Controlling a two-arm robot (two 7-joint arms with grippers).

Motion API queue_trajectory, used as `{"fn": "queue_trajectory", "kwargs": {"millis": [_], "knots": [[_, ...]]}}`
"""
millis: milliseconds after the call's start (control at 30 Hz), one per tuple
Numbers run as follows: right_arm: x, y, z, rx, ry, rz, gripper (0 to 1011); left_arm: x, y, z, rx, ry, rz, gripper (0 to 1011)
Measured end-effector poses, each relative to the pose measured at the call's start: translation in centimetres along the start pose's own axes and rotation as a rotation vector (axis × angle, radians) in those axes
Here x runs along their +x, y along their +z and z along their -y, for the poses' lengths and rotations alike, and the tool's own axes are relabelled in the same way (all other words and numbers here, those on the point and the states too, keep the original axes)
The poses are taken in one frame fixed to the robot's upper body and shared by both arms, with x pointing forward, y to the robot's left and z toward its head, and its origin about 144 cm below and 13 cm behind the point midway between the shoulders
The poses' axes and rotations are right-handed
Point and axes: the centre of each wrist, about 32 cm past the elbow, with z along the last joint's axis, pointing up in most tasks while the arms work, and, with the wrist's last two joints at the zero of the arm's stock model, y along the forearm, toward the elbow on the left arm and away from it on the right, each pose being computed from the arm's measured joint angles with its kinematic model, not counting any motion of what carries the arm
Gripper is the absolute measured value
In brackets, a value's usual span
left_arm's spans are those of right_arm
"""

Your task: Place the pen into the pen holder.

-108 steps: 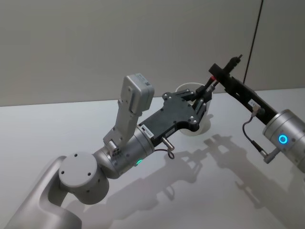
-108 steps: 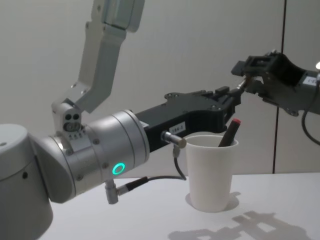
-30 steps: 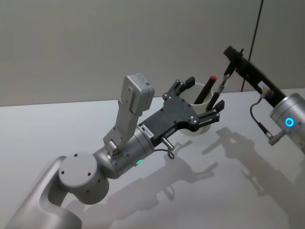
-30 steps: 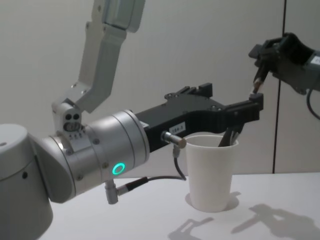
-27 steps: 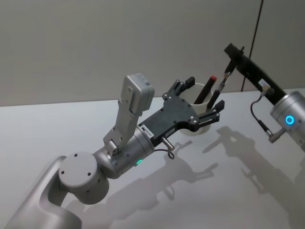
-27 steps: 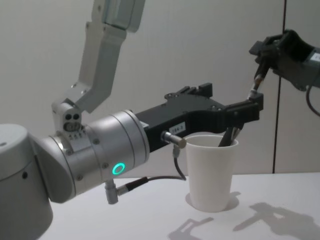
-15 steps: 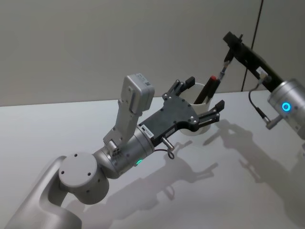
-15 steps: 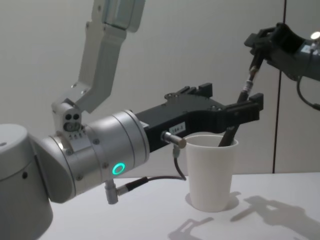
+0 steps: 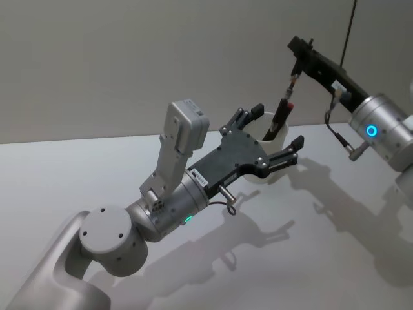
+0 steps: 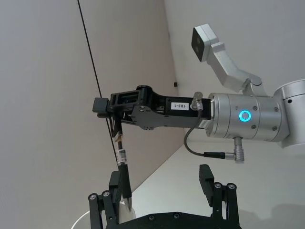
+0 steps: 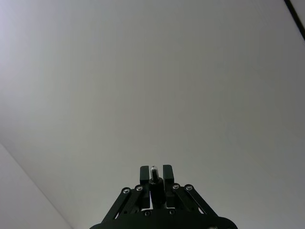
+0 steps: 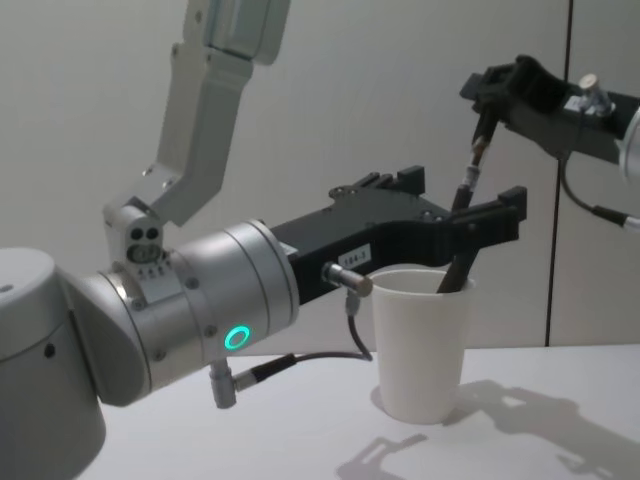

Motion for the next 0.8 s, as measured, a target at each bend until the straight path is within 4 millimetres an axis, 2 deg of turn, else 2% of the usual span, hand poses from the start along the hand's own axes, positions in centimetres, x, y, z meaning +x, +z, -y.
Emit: {"fn": "queue_trajectory", "kwargs": {"millis": [367, 800], "knots": [[0.47, -0.26, -1.05, -0.06, 0.011, 0.071, 168, 0.0, 0.0, 0.0, 0.0, 0.0, 0.0, 1001], [0.63, -0.69, -1.2, -0.111, 0.019, 0.135, 168, 0.0, 0.0, 0.0, 0.0, 0.0, 0.0, 1001]]}}
